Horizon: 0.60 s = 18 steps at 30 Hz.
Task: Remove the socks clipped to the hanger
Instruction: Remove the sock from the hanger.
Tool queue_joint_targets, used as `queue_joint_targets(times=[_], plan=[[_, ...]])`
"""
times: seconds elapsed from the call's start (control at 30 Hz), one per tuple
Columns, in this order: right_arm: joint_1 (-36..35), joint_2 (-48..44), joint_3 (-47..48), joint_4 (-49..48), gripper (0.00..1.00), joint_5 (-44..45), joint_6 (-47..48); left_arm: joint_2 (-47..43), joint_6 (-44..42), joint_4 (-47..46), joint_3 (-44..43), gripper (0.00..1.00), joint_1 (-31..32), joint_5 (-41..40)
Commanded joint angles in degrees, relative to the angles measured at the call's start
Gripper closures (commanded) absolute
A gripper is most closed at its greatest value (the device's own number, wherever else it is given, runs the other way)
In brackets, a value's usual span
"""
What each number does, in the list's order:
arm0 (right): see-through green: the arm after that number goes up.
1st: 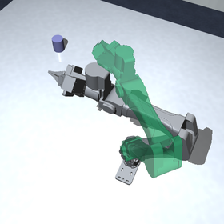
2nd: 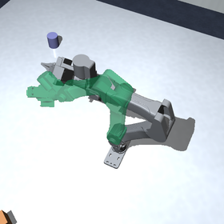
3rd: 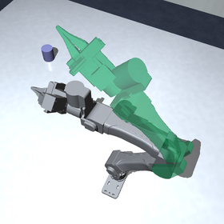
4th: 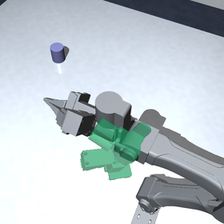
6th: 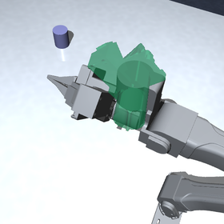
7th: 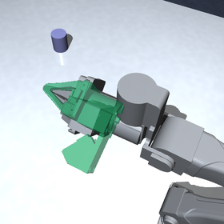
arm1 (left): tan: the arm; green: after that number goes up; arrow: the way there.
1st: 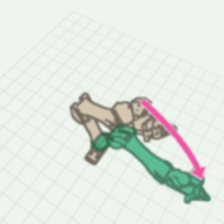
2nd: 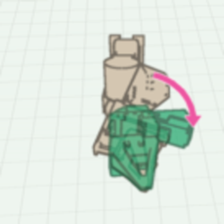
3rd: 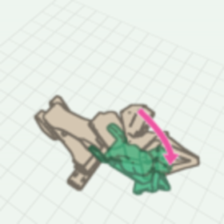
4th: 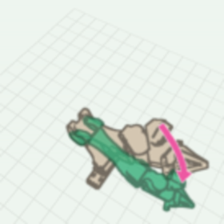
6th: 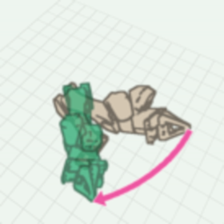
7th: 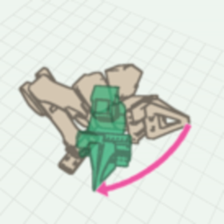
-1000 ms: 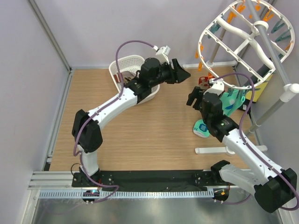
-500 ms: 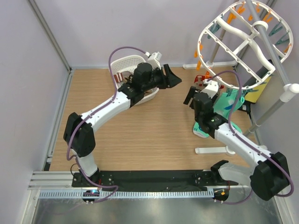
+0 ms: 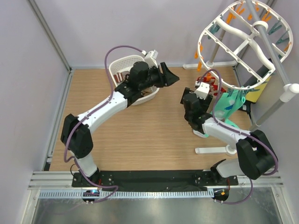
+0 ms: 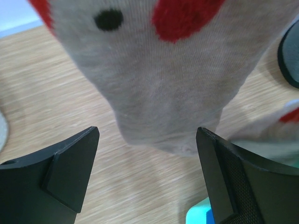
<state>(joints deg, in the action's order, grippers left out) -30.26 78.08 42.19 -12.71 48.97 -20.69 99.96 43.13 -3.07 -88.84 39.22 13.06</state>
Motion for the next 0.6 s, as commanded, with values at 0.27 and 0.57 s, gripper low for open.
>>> queue_joint_targets(times=[0.27,0.57], plan=[[-0.32,-0.38,0.79,-6.19,0.81,0.96,3.9,-4.86,-3.14,-1.67,-1.34,0.43,-0.55,3.11],[-0.41,-15.04,-4.13,0.4,0.99,-8.09,3.99,-1.35,-15.95,-2.65,-10.46,0.45,1.38,9.7]])
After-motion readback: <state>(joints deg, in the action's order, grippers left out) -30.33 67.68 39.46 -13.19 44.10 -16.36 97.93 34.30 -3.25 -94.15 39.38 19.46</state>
